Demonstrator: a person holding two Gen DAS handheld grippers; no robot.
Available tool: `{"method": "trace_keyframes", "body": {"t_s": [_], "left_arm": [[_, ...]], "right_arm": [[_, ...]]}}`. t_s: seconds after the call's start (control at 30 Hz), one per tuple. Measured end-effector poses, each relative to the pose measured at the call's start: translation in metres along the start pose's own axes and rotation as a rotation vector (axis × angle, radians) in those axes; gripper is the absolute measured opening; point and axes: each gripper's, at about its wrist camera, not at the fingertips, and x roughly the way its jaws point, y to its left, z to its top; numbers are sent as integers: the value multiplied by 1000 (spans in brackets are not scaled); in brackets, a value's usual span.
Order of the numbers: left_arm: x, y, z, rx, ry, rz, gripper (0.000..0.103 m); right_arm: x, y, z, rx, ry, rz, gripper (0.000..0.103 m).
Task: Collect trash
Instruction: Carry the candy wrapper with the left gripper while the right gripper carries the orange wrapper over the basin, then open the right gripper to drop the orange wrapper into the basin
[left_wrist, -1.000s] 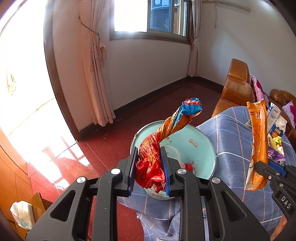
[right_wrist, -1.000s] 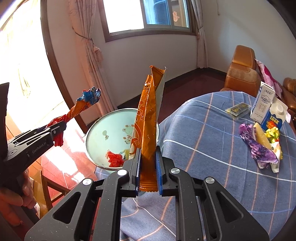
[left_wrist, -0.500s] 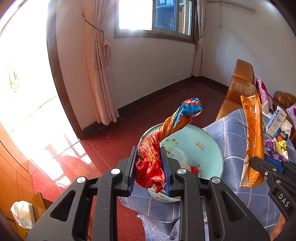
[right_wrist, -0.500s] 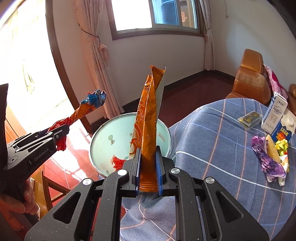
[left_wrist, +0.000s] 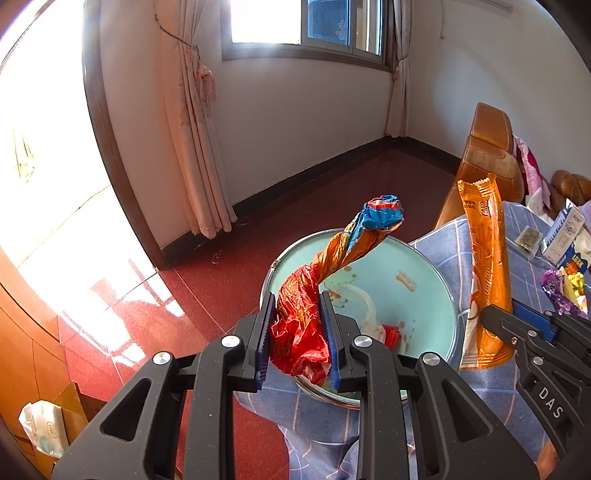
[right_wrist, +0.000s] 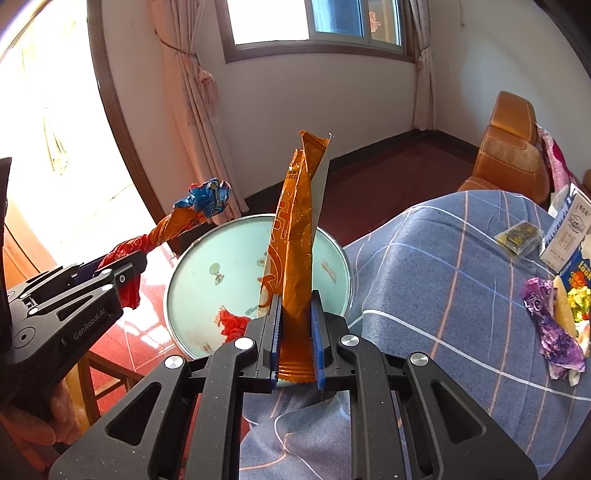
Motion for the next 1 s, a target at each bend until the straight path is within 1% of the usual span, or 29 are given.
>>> {"method": "trace_keyframes", "body": {"t_s": [0.3,0.57,0.87,1.0], "left_arm": [[30,-7,1,2,61,13,24],[48,-10,-1,0,102,35,24],[63,-13,2,0,130,26,24],[73,-14,3,-3,158,26,24]], "right_arm": [[24,0,2,-13,52,4,15],[47,-2,3,-23,100,2,15],[59,-2,2,-29,130,5,15],[66,-1,2,-48,150,3,15]]}}
